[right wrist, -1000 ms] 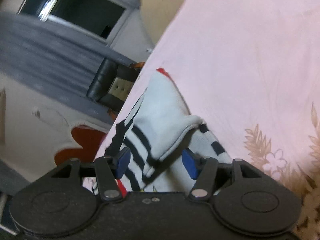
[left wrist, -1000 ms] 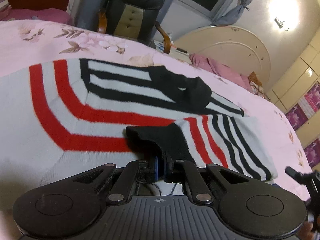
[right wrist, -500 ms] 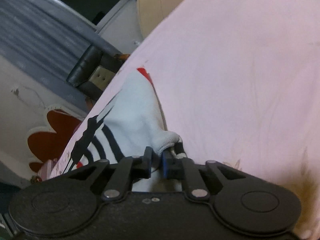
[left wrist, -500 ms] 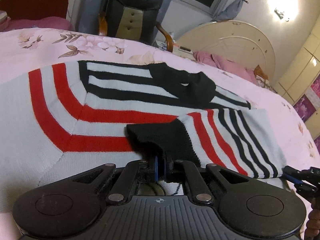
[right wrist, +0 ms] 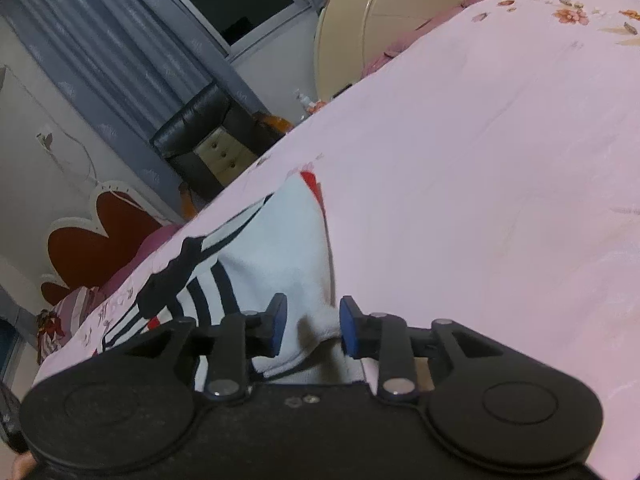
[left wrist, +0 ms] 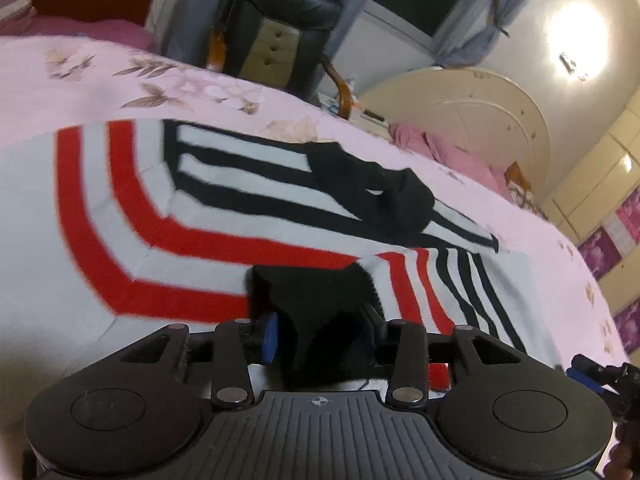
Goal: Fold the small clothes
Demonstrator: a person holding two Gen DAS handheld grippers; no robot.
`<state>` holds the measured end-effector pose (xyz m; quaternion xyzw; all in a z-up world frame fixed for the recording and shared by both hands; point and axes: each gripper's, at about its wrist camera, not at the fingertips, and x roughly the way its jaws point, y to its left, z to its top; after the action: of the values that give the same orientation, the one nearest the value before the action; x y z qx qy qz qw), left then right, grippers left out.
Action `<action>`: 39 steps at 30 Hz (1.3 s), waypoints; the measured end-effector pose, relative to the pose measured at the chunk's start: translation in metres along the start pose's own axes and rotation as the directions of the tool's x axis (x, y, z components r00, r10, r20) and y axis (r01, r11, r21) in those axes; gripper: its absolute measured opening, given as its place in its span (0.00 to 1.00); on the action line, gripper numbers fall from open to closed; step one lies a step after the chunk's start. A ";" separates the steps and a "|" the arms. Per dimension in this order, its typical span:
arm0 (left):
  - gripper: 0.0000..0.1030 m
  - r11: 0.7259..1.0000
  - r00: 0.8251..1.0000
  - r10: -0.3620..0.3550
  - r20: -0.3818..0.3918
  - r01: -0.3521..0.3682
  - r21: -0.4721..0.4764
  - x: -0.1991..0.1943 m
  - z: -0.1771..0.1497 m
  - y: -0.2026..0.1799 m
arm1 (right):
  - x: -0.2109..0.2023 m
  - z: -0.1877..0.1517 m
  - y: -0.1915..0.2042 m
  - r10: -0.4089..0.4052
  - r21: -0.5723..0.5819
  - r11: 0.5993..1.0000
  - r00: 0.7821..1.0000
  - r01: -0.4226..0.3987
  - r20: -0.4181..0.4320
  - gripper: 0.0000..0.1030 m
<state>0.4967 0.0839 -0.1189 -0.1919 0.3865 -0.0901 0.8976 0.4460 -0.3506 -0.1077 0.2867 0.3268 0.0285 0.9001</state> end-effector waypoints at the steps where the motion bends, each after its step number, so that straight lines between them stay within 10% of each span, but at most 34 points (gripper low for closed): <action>1: 0.03 1.000 1.000 0.011 0.015 -0.011 0.020 -0.001 0.002 -0.004 | 0.002 -0.002 0.000 -0.002 -0.005 1.000 1.000 0.002 -0.010 0.29; 4: 0.03 0.995 0.994 0.025 0.108 -0.035 0.092 -0.016 0.008 -0.017 | 0.001 -0.004 0.003 -0.004 -0.041 0.999 1.000 0.004 -0.011 0.26; 9: 0.03 0.984 0.994 0.096 0.045 -0.101 0.145 0.006 -0.002 -0.013 | 0.012 -0.007 0.011 -0.042 -0.155 0.987 0.999 0.037 -0.029 0.14; 14: 0.38 0.969 0.967 0.194 0.168 -0.215 0.118 -0.026 0.000 -0.016 | -0.001 0.001 0.016 -0.076 -0.234 0.969 0.997 0.075 0.001 0.17; 18: 0.39 0.962 0.971 0.108 0.212 -0.156 0.225 -0.032 -0.004 -0.049 | -0.008 0.011 0.017 -0.017 -0.282 0.959 0.999 0.025 0.031 0.16; 22: 0.44 0.949 0.996 0.043 0.076 -0.065 0.309 0.013 -0.010 -0.077 | 0.026 0.008 0.025 -0.047 -0.376 0.926 0.997 0.019 -0.064 0.16; 28: 0.44 0.955 0.994 0.024 0.105 -0.054 0.290 0.031 0.004 -0.100 | 0.032 0.032 0.027 -0.032 -0.405 0.914 0.999 0.018 -0.027 0.21; 33: 0.44 0.944 0.994 0.086 0.072 -0.105 0.313 0.064 0.004 -0.115 | 0.071 0.077 0.011 0.002 -0.263 0.965 1.000 -0.004 -0.007 0.56; 35: 0.44 0.934 0.991 0.104 0.087 -0.127 0.334 0.064 0.003 -0.120 | 0.092 0.088 0.002 0.035 -0.186 0.981 0.998 -0.046 -0.061 0.53; 37: 0.46 0.930 0.988 0.117 0.097 -0.143 0.339 0.063 0.002 -0.122 | 0.106 0.092 -0.003 0.063 -0.167 0.983 0.994 -0.077 -0.090 0.08; 39: 0.46 0.928 0.986 0.127 0.104 -0.155 0.338 0.064 0.001 -0.122 | 0.112 0.089 -0.001 0.037 -0.209 0.976 0.995 -0.057 -0.096 0.07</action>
<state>0.5399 -0.0464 -0.1104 -0.0069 0.3411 -0.0839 0.9362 0.5873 -0.3694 -0.1169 0.1954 0.3557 0.0974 0.9087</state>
